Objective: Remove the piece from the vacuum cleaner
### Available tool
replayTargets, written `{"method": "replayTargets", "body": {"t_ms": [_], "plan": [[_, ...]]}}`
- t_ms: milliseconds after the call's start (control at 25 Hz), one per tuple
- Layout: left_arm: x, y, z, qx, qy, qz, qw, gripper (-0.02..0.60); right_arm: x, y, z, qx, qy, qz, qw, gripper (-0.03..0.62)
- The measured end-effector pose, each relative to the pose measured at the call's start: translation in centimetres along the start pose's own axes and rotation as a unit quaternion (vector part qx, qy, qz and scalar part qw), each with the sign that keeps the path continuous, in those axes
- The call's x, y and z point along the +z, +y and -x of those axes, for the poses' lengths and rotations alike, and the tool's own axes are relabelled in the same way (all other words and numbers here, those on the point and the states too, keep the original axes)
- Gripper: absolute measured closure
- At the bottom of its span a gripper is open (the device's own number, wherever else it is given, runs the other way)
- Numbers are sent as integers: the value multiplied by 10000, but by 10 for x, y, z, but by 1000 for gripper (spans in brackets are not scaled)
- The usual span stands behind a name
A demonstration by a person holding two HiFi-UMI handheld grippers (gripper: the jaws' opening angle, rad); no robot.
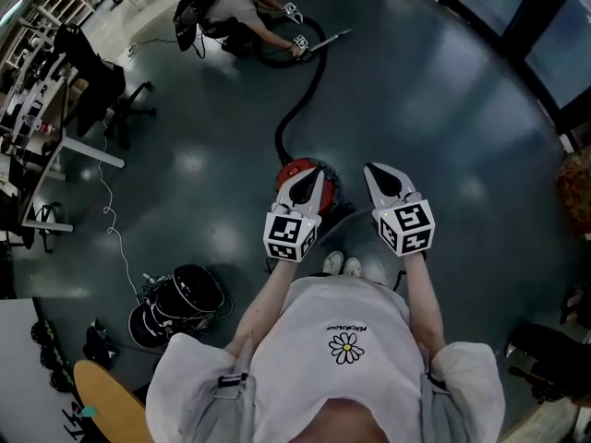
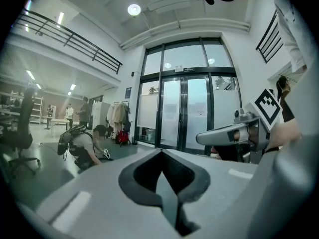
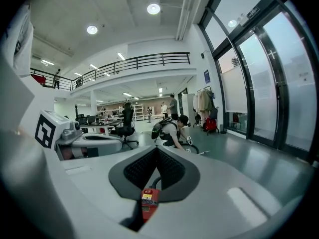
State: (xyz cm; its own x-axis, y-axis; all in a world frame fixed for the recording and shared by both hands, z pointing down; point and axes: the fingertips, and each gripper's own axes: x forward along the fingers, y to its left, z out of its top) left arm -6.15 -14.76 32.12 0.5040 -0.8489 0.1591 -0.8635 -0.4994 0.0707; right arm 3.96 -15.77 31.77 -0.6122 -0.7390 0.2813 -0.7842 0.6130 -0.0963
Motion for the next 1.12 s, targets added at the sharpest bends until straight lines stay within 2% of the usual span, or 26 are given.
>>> {"method": "replayTargets", "body": {"t_ms": [240,440,560,720,880,960,1040,1120], "plan": [[-31,10,-15,-122,616,65,9980,581,-16,-16,-5,-137,311,17,9994,568],[-95,22,-29,-362,1502,-14,9880,581,-54,-28,-16,-240,827,102,9962,568],[-151,35,-43,-409,2136,49,9761,581,-87,-39,-28,-266,1186,286,9922,568],[-243,44,-51,-406,2969,327,9535,580,-151,-49,-41,-211,1800,859,9797,568],[-312,49,-61,-587,3504,98,9347,581,-212,-52,-60,114,2201,1199,9680,568],[-340,50,-67,-641,3655,66,9286,581,-244,-49,-70,394,2443,1509,9571,561],[-368,51,-72,-658,3825,68,9216,581,-281,-44,-80,686,2744,1818,9418,517],[-400,53,-74,-648,4087,68,9103,580,-319,-39,-87,981,3025,1958,9277,510]]}}
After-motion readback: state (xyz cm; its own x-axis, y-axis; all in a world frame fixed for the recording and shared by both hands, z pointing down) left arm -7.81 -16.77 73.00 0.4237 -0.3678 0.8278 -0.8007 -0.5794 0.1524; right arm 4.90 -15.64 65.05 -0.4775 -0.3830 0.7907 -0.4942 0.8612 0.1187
